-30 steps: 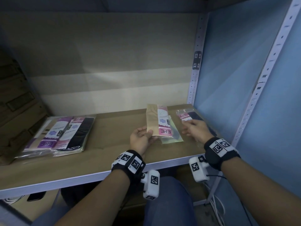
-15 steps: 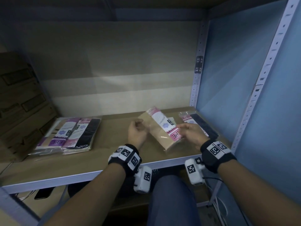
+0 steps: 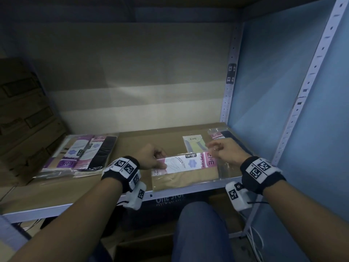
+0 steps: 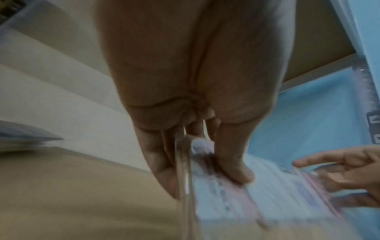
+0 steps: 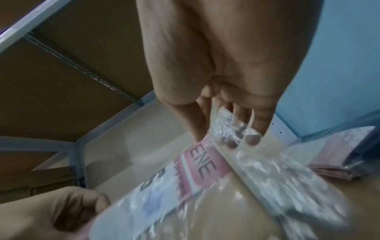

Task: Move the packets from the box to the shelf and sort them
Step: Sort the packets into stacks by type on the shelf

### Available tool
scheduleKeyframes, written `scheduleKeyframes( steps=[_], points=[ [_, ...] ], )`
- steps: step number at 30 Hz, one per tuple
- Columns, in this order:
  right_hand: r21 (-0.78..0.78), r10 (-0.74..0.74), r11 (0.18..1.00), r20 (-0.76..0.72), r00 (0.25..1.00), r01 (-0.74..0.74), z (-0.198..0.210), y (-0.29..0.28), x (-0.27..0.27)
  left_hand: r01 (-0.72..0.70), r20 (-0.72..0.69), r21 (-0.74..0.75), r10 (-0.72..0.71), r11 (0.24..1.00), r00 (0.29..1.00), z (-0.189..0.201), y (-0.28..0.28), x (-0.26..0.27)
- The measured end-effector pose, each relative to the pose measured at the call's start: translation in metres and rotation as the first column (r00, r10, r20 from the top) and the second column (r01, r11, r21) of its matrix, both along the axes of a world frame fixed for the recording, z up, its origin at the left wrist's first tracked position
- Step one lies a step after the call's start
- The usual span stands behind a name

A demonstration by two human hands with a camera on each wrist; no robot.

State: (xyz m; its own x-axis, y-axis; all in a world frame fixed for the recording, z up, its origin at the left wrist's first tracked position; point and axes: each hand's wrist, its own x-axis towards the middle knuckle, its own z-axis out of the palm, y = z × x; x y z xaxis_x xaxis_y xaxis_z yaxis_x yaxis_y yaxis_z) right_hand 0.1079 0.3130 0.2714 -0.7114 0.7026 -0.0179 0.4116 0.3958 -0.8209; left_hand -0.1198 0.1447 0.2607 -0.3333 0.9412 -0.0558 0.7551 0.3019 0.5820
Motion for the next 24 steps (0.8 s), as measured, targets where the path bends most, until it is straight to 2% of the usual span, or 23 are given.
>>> scheduleKeyframes(
  steps=[2,4,5,7,9,11,13,16,19,22,24],
  points=[
    [0.108,-0.133,0.984,-0.082,0.988,0.142,-0.003,0.000,-0.005,-0.114,0.021,0.054,0.113,0.992,0.993,-0.006,0.000,-0.005],
    [0.235,-0.221,0.938,-0.164,0.961,0.255,-0.006,-0.004,-0.010,-0.244,0.168,0.125,0.221,0.962,0.961,-0.012,-0.001,-0.004],
    [0.243,-0.231,0.929,-0.214,0.949,0.280,-0.007,-0.007,-0.012,-0.318,0.283,0.152,0.267,0.936,0.921,-0.014,-0.001,-0.002],
    [0.144,-0.223,0.955,-0.236,0.946,0.261,-0.012,-0.011,-0.018,-0.448,0.519,0.166,0.308,0.879,0.797,-0.017,0.000,0.003],
    [-0.035,-0.154,0.988,-0.191,0.969,0.150,-0.018,-0.019,-0.023,-0.526,0.687,0.171,0.283,0.833,0.670,-0.020,0.002,0.010],
    [-0.174,-0.076,0.984,-0.201,0.977,0.041,-0.023,-0.030,-0.029,-0.572,0.766,0.181,0.249,0.800,0.592,-0.023,0.006,0.017],
    [-0.225,-0.040,0.974,-0.251,0.967,-0.018,-0.025,-0.045,-0.034,-0.598,0.819,0.175,0.221,0.782,0.529,-0.026,0.010,0.026],
    [-0.261,-0.084,0.965,-0.333,0.939,-0.007,-0.028,-0.062,-0.043,-0.641,0.868,0.165,0.198,0.750,0.456,-0.031,0.013,0.037],
    [-0.273,-0.135,0.961,-0.342,0.930,0.039,-0.030,-0.064,-0.050,-0.638,0.877,0.164,0.185,0.753,0.444,-0.032,0.009,0.038],
    [-0.301,-0.161,0.952,-0.340,0.926,0.055,-0.031,-0.061,-0.052,-0.563,0.893,0.183,0.103,0.806,0.438,-0.028,0.002,0.036],
    [-0.311,-0.190,0.947,-0.341,0.921,0.081,-0.031,-0.060,-0.056,-0.533,0.846,0.218,0.113,0.818,0.521,-0.026,0.000,0.035]
  ],
)
